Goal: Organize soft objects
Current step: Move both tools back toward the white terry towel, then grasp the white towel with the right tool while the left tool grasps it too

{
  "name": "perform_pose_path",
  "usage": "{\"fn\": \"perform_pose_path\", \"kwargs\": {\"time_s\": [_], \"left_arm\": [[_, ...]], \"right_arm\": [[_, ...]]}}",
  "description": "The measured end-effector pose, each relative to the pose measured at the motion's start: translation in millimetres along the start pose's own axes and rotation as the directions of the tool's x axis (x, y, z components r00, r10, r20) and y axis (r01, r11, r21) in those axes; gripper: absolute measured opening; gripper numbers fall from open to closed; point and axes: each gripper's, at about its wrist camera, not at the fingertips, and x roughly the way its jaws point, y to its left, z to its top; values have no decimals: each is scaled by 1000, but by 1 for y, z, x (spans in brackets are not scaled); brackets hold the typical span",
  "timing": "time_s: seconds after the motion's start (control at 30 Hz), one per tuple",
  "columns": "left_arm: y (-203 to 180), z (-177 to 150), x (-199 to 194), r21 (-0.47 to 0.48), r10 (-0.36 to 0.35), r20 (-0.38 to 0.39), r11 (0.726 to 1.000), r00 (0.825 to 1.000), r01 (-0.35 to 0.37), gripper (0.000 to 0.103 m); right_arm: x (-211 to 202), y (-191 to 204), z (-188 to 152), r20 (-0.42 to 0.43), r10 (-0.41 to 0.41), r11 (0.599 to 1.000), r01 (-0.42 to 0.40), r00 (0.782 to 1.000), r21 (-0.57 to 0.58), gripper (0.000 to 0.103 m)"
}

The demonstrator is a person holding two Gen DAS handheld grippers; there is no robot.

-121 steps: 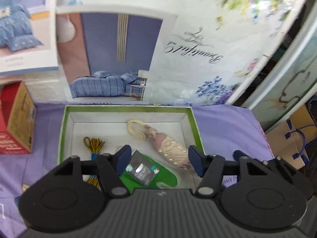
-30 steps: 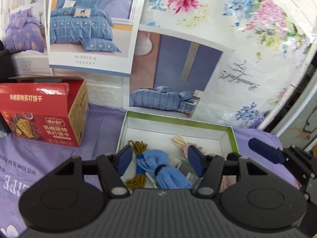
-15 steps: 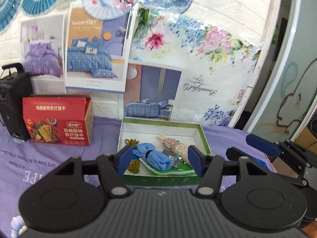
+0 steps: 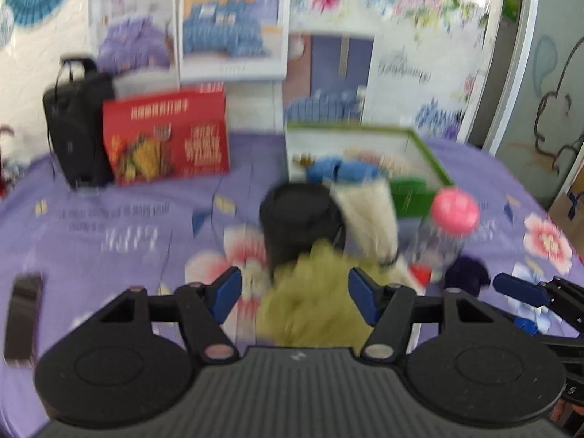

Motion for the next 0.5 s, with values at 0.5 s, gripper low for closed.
{"fn": "perform_pose_path", "kwargs": {"time_s": [0.5], "left_arm": [[9,30,66,-101,-191,-171,979,967,175,64]], "right_arm": [[69,20,-5,-102,89,996,-91,991,-18,40]]}}
